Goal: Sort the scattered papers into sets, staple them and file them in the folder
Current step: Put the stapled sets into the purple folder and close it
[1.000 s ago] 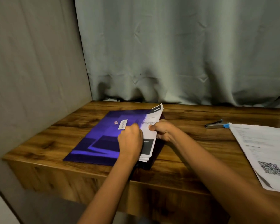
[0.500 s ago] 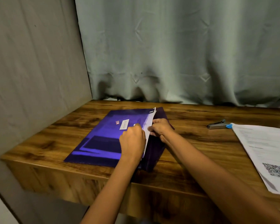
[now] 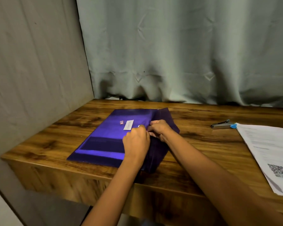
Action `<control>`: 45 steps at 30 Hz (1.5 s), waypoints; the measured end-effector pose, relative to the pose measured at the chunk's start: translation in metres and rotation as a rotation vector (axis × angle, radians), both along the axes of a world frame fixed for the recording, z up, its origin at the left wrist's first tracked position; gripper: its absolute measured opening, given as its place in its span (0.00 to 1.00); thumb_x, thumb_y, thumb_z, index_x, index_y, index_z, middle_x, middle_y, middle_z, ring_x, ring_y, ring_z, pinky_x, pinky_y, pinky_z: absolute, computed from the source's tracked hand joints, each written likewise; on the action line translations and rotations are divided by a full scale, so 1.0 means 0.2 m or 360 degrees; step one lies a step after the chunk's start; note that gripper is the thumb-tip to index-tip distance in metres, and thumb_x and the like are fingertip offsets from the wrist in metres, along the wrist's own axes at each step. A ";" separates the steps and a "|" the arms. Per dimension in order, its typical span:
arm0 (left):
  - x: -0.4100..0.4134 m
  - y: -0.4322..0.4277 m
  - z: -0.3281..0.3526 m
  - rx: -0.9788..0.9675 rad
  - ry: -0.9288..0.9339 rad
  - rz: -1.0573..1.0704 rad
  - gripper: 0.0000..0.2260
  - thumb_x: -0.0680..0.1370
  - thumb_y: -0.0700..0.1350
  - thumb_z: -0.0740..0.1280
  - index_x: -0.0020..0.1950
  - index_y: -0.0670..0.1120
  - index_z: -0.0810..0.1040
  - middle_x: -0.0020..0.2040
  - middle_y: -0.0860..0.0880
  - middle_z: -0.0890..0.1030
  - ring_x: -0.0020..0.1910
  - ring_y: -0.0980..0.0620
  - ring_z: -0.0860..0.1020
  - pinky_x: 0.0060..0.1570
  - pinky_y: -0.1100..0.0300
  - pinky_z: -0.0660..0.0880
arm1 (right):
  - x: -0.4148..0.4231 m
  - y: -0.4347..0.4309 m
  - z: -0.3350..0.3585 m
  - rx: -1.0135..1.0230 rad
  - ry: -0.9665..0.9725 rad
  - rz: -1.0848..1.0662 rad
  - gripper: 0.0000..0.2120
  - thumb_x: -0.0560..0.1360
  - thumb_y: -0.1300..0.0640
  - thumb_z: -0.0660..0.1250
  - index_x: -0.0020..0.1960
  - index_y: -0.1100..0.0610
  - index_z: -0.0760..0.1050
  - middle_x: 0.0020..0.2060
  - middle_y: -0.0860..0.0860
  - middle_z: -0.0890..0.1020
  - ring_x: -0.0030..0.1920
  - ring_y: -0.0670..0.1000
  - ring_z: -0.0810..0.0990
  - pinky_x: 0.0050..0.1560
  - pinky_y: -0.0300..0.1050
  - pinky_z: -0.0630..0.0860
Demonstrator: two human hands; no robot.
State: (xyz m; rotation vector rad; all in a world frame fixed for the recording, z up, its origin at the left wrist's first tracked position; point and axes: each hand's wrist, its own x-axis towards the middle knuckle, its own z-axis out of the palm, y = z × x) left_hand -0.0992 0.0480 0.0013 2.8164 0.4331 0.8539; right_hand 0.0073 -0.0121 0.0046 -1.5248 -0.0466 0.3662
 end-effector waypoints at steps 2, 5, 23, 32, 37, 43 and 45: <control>0.00 0.00 -0.01 -0.0011 0.0027 0.0001 0.11 0.81 0.48 0.56 0.53 0.42 0.74 0.51 0.41 0.79 0.51 0.39 0.78 0.39 0.54 0.67 | 0.02 -0.02 -0.01 0.0005 -0.0031 -0.0042 0.13 0.71 0.79 0.60 0.37 0.64 0.73 0.33 0.55 0.75 0.34 0.49 0.77 0.29 0.36 0.79; 0.01 -0.01 -0.02 -0.0052 0.0058 0.0012 0.10 0.81 0.46 0.57 0.53 0.42 0.74 0.52 0.41 0.79 0.52 0.39 0.78 0.40 0.52 0.68 | 0.05 -0.05 -0.03 -0.0093 -0.0112 -0.0164 0.10 0.71 0.80 0.57 0.35 0.72 0.72 0.32 0.64 0.74 0.37 0.59 0.75 0.51 0.51 0.80; 0.00 -0.12 -0.12 -0.0055 0.0750 -0.0346 0.30 0.76 0.70 0.45 0.77 0.61 0.54 0.78 0.37 0.48 0.77 0.36 0.47 0.73 0.40 0.42 | -0.19 -0.57 0.01 -0.0253 -0.0643 -0.0328 0.09 0.74 0.68 0.64 0.38 0.58 0.77 0.35 0.54 0.80 0.38 0.52 0.79 0.35 0.39 0.77; -0.01 -0.12 -0.12 0.0000 0.0747 -0.0317 0.31 0.75 0.71 0.46 0.77 0.61 0.55 0.78 0.38 0.51 0.77 0.37 0.49 0.73 0.40 0.44 | -0.23 -1.06 -0.02 -0.1055 -0.0934 -0.0840 0.08 0.78 0.60 0.62 0.49 0.59 0.80 0.48 0.56 0.82 0.51 0.55 0.79 0.54 0.45 0.75; 0.00 -0.12 -0.11 0.0015 0.0766 -0.0316 0.32 0.75 0.72 0.46 0.77 0.62 0.56 0.78 0.38 0.52 0.77 0.37 0.49 0.73 0.40 0.45 | -0.17 -1.38 -0.02 -0.1737 -0.0708 -0.1171 0.15 0.79 0.57 0.62 0.63 0.62 0.73 0.63 0.61 0.72 0.64 0.60 0.70 0.64 0.54 0.70; -0.01 -0.14 -0.11 0.0042 0.0763 -0.0322 0.31 0.75 0.71 0.46 0.77 0.61 0.56 0.78 0.38 0.52 0.76 0.37 0.51 0.73 0.40 0.46 | -0.14 -1.72 -0.09 -0.2149 0.0041 -0.1240 0.31 0.79 0.45 0.57 0.75 0.63 0.57 0.74 0.68 0.53 0.75 0.67 0.46 0.73 0.62 0.41; -0.01 -0.14 -0.11 0.0041 0.0759 -0.0320 0.31 0.75 0.71 0.47 0.76 0.62 0.56 0.78 0.38 0.52 0.76 0.37 0.51 0.73 0.40 0.47 | -0.13 -1.77 -0.09 -0.2140 0.0122 -0.1274 0.34 0.78 0.42 0.57 0.75 0.63 0.56 0.74 0.68 0.54 0.75 0.67 0.48 0.72 0.64 0.40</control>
